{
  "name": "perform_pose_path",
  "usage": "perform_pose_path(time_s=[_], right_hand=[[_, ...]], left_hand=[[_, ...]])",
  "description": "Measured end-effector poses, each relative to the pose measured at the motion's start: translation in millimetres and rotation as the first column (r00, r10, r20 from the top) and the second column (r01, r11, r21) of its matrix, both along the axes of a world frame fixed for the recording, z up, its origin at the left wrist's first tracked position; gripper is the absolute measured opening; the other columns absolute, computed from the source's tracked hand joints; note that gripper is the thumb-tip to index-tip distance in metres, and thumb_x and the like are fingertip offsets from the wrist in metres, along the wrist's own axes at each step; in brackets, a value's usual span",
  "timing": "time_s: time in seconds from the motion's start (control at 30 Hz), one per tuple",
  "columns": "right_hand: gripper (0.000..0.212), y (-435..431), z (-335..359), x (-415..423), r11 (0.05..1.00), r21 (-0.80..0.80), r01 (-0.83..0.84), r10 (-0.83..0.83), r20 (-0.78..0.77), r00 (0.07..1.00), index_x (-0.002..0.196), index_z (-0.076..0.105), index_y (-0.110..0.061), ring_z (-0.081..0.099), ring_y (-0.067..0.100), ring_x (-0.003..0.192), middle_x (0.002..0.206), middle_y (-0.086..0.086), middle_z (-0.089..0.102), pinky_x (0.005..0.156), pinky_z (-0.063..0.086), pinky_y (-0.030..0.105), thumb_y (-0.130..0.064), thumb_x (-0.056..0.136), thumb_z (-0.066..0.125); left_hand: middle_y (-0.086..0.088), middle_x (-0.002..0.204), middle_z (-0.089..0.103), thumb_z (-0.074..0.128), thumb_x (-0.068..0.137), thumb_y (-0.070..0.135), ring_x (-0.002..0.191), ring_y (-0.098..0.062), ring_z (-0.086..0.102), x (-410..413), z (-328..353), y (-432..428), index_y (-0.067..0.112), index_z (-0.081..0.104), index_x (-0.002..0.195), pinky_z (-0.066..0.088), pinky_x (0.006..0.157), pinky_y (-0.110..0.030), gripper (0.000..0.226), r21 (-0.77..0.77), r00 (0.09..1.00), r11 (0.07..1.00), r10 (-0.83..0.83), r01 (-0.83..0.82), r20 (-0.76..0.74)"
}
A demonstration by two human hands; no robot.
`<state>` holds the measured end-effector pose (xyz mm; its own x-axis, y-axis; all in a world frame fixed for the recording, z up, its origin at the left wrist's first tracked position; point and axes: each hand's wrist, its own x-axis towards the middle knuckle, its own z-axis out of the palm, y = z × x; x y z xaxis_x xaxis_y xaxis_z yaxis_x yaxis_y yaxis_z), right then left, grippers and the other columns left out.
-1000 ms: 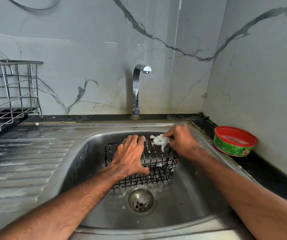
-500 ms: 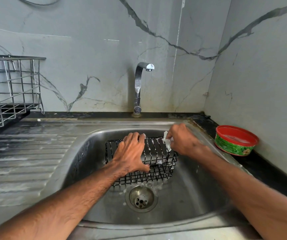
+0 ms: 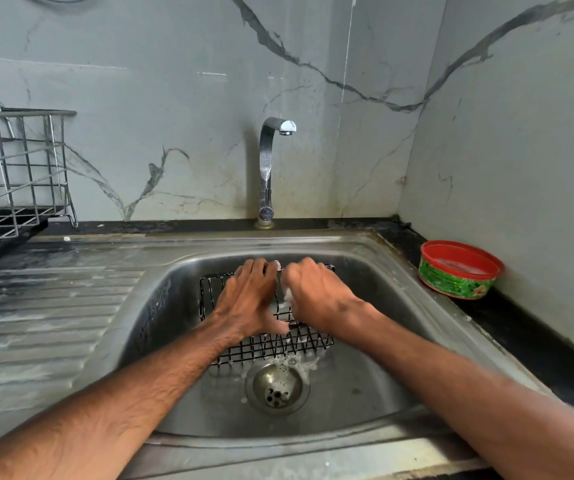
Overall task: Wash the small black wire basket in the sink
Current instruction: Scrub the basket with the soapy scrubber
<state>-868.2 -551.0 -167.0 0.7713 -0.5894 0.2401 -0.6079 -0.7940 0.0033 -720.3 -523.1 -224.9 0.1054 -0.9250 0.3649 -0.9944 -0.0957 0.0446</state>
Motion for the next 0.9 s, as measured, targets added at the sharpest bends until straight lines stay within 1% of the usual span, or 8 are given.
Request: perform_pose_path(time_s=[0.13, 0.3, 0.43, 0.5, 0.6, 0.67, 0.73, 0.9], right_hand=[[0.027, -10, 6, -9, 0.995, 0.09, 0.042, -0.048, 0.066, 0.997, 0.108, 0.069, -0.009, 0.067, 0.032, 0.097, 0.104, 0.013, 0.067, 0.085, 0.057, 0.041, -0.002, 0.082, 0.068], [0.021, -47, 1, -31, 0.97, 0.231, 0.082, -0.109, 0.106, 0.988, 0.098, 0.073, -0.009, 0.07, 0.018, 0.088, 0.1, 0.005, 0.072, 0.073, 0.057, 0.02, 0.002, 0.08, 0.071], [0.011, -67, 2, -46, 0.95, 0.293, 0.103, -0.159, 0.175, 0.972, 0.081, 0.076, -0.009, 0.071, 0.008, 0.075, 0.085, -0.001, 0.074, 0.067, 0.061, 0.023, 0.0, 0.076, 0.079], [0.013, -69, 6, -51, 0.948, 0.297, 0.118, -0.18, 0.191, 0.965, 0.075, 0.075, -0.011, 0.065, -0.002, 0.063, 0.079, -0.004, 0.073, 0.061, 0.059, 0.018, 0.002, 0.075, 0.078], [0.027, -70, 9, -59, 0.94, 0.322, 0.115, -0.189, 0.209, 0.96, 0.062, 0.069, -0.021, 0.054, -0.013, 0.043, 0.061, -0.015, 0.062, 0.043, 0.041, 0.005, 0.003, 0.073, 0.078], [0.018, -72, 10, -60, 0.941, 0.312, 0.129, -0.199, 0.202, 0.959, 0.07, 0.076, -0.017, 0.054, -0.013, 0.043, 0.06, -0.021, 0.059, 0.044, 0.04, 0.005, 0.001, 0.073, 0.079], [0.014, -75, 8, -60, 0.946, 0.296, 0.13, -0.197, 0.208, 0.958, 0.078, 0.079, -0.014, 0.057, -0.009, 0.047, 0.063, -0.021, 0.06, 0.051, 0.049, 0.012, 0.0, 0.074, 0.078], [0.02, -77, 7, -58, 0.942, 0.302, 0.143, -0.225, 0.256, 0.94, 0.088, 0.079, -0.013, 0.059, -0.002, 0.065, 0.089, -0.005, 0.073, 0.056, 0.048, 0.014, 0.003, 0.077, 0.074]], left_hand=[[-0.008, 0.145, 0.044, 0.088, 0.061, 0.067, 0.126, -0.022, 0.047, 0, 1, -1, 0.015, 0.03, 0.154, 0.051, 0.103, -0.039, 0.122, 0.036, 0.999, 0.999, 0.034, -0.035, 0.029], [-0.014, 0.155, 0.037, 0.082, 0.065, 0.074, 0.137, -0.026, 0.043, -3, 4, -1, 0.009, 0.023, 0.159, 0.048, 0.108, -0.044, 0.129, 0.083, 0.994, 0.994, 0.071, -0.077, 0.077], [-0.013, 0.155, 0.037, 0.081, 0.066, 0.076, 0.138, -0.025, 0.043, -4, 6, -1, 0.009, 0.022, 0.16, 0.048, 0.108, -0.043, 0.129, 0.087, 0.994, 0.993, 0.079, -0.085, 0.073], [-0.013, 0.154, 0.038, 0.08, 0.067, 0.076, 0.138, -0.024, 0.043, -4, 6, -1, 0.009, 0.023, 0.16, 0.048, 0.108, -0.043, 0.128, 0.087, 0.994, 0.993, 0.079, -0.085, 0.071], [-0.011, 0.153, 0.04, 0.081, 0.067, 0.075, 0.136, -0.023, 0.044, -4, 6, 0, 0.009, 0.025, 0.16, 0.048, 0.107, -0.042, 0.126, 0.075, 0.993, 0.994, 0.079, -0.085, 0.082], [-0.011, 0.153, 0.04, 0.08, 0.067, 0.075, 0.136, -0.023, 0.044, -4, 5, -1, 0.009, 0.024, 0.16, 0.048, 0.107, -0.042, 0.126, 0.074, 0.993, 0.994, 0.079, -0.085, 0.086], [-0.011, 0.153, 0.039, 0.08, 0.068, 0.075, 0.136, -0.023, 0.044, -4, 6, -1, 0.009, 0.023, 0.16, 0.048, 0.107, -0.042, 0.126, 0.074, 0.993, 0.994, 0.077, -0.083, 0.085], [-0.012, 0.153, 0.04, 0.08, 0.067, 0.075, 0.136, -0.023, 0.044, -4, 5, -1, 0.009, 0.023, 0.16, 0.049, 0.107, -0.042, 0.127, 0.072, 0.994, 0.994, 0.077, -0.083, 0.083]])
